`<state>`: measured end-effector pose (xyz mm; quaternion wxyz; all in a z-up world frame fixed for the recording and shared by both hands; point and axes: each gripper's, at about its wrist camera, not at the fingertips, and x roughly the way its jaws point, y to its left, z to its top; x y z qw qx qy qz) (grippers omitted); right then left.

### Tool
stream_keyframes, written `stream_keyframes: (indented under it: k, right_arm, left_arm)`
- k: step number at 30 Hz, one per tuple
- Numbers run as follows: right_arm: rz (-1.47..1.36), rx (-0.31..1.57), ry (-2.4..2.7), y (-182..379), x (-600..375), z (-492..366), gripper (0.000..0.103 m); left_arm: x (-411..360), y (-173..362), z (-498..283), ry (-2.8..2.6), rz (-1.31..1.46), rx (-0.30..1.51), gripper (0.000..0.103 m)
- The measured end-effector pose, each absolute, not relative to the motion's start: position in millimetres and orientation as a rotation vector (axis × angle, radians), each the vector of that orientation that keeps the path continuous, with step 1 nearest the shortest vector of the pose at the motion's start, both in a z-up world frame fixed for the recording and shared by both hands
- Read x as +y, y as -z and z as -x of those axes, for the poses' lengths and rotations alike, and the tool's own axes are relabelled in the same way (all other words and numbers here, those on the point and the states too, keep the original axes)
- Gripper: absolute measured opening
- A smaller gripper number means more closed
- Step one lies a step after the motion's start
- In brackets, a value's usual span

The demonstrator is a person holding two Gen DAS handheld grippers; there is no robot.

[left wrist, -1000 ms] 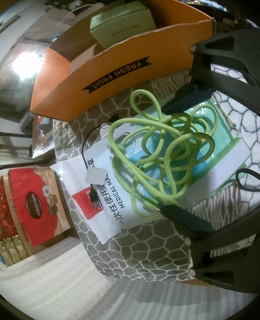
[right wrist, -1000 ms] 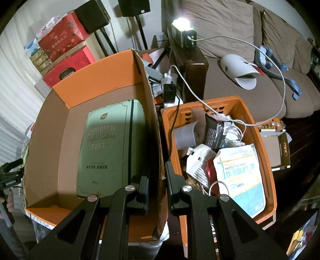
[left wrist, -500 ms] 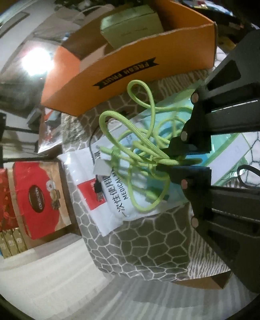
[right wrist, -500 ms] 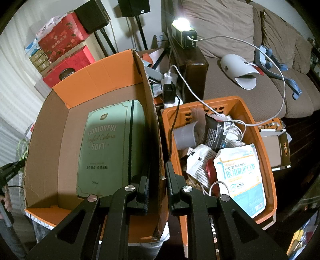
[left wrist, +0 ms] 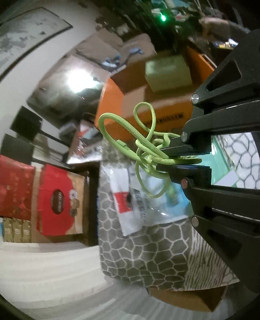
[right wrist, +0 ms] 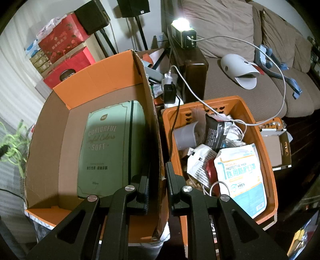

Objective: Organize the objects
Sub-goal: 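Carry the cable with the left gripper and drop it into the box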

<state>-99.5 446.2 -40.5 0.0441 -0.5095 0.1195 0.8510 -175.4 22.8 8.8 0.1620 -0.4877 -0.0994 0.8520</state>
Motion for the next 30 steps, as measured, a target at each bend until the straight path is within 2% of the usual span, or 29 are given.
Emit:
stream_keyframes:
  k: [14, 20, 25, 30]
  right_arm:
    - [1.557, 0.366, -2.602, 41, 446, 99, 0.014]
    - [1.557, 0.366, -2.602, 40, 446, 99, 0.015]
    - [1.557, 0.364, -2.603, 41, 446, 99, 0.014]
    - [1.558, 0.364, -2.602, 41, 445, 99, 0.014]
  left_arm:
    - [55, -95, 160, -2.403, 1.162, -0.330, 0.006]
    - [73, -136, 154, -2.411, 1.068, -0.296, 0.006]
    - [94, -147, 152, -2.388, 1.043, -0.268, 0.006]
    - [123, -134, 153, -2.339, 1.075, -0.242, 0.006]
